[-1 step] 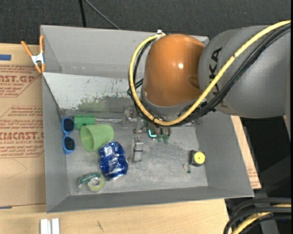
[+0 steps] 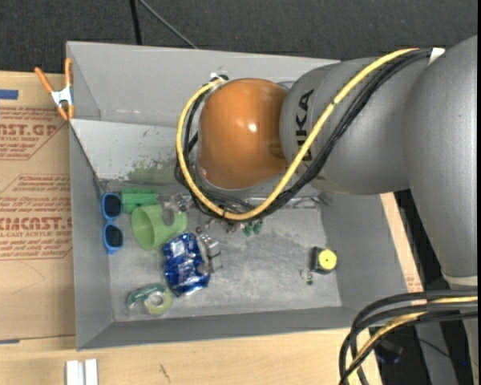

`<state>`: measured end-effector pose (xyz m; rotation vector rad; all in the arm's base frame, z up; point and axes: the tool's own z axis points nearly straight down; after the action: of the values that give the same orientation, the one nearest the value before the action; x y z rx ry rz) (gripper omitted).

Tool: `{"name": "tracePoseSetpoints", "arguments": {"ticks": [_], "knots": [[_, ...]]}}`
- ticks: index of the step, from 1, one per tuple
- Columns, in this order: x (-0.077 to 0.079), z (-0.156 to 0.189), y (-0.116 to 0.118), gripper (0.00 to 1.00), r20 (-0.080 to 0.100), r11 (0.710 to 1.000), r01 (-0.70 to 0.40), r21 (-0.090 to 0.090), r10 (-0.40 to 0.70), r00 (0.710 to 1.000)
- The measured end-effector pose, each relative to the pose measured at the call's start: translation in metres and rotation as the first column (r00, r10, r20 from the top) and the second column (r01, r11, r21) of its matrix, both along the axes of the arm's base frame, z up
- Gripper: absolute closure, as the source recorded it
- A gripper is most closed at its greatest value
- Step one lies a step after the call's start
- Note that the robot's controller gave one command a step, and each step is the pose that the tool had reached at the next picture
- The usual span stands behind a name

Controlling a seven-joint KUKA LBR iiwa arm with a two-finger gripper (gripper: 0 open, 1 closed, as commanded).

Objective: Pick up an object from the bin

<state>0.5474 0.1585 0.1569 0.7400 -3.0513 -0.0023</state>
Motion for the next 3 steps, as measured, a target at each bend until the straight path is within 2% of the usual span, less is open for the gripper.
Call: {"name": "tracePoseSetpoints", "arguments": {"ticks": [1, 2, 3], "knots": [[0.002, -0.009, 0.005, 0.00, 0.005, 0.850, -0.527, 0.000, 0.527, 0.850], [0.006, 0.001, 0.011, 0.00, 0.006, 0.578, -0.816, -0.001, 0.816, 0.578], [0.005, -0.090, 0.010, 0.00, 0.002, 0.173, -0.985, 0.005, 0.985, 0.173]]}}
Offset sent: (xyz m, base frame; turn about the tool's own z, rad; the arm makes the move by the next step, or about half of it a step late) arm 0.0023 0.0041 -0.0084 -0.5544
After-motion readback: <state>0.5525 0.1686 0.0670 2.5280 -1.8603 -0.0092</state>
